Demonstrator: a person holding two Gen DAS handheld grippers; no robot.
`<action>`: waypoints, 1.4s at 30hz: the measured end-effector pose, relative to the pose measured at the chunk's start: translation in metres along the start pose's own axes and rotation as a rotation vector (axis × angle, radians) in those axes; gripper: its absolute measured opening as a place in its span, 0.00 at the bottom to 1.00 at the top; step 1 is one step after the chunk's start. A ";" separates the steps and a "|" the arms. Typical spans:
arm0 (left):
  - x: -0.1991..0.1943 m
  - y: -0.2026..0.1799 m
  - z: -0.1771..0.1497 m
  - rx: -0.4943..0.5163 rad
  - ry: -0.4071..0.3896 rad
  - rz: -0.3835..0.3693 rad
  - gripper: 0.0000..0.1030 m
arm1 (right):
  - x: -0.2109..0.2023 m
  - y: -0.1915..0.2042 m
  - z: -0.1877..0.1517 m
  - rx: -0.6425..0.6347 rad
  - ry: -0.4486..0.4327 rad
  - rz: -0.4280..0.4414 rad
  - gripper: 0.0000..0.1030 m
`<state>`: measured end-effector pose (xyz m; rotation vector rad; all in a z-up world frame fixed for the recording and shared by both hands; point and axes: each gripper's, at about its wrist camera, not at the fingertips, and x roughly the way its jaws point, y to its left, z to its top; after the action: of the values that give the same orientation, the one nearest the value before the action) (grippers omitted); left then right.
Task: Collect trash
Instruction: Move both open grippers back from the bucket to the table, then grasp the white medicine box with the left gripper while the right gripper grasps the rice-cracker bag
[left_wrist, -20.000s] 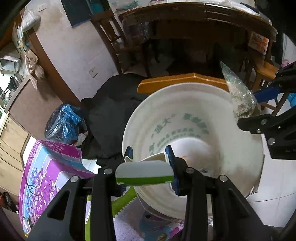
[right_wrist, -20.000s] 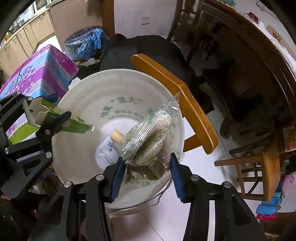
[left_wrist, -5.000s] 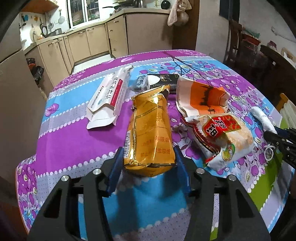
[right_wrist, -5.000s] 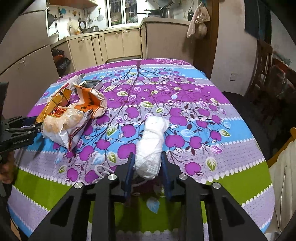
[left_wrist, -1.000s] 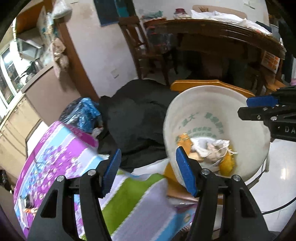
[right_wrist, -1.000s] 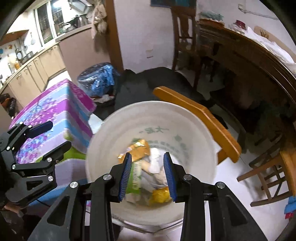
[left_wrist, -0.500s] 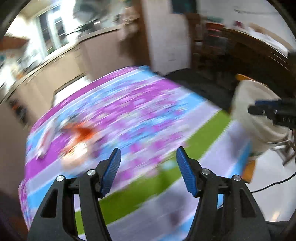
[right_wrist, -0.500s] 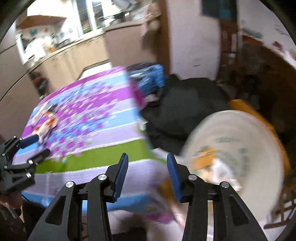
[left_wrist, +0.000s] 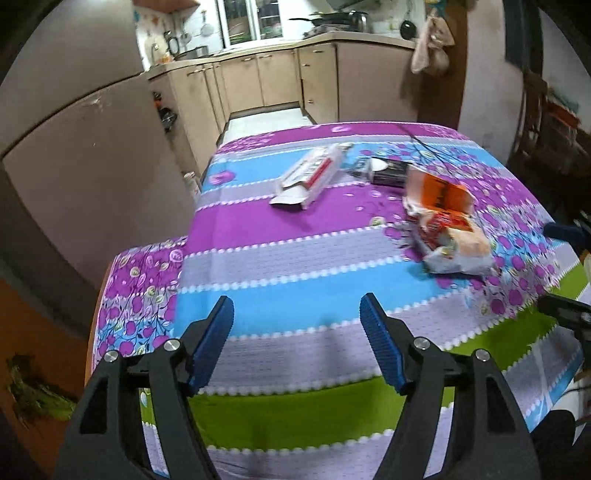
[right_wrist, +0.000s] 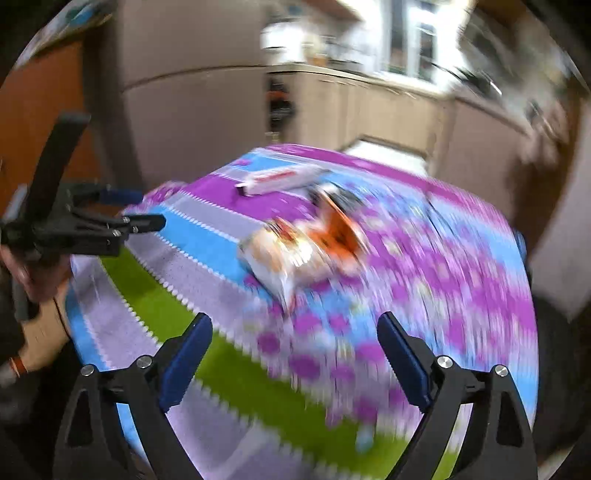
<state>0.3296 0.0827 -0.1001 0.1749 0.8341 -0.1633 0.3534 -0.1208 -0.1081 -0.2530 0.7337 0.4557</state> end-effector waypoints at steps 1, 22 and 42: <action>-0.001 0.001 -0.001 -0.006 0.000 -0.005 0.67 | 0.012 0.001 0.011 -0.043 0.013 0.001 0.88; 0.026 0.006 -0.004 -0.054 0.041 -0.071 0.75 | 0.004 0.023 -0.013 -0.006 -0.055 0.040 0.46; 0.146 -0.008 0.116 0.165 0.092 -0.101 0.77 | -0.101 -0.007 -0.101 0.442 -0.188 -0.001 0.46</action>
<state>0.5079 0.0390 -0.1334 0.2974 0.9213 -0.3211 0.2322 -0.1956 -0.1103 0.2018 0.6312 0.3012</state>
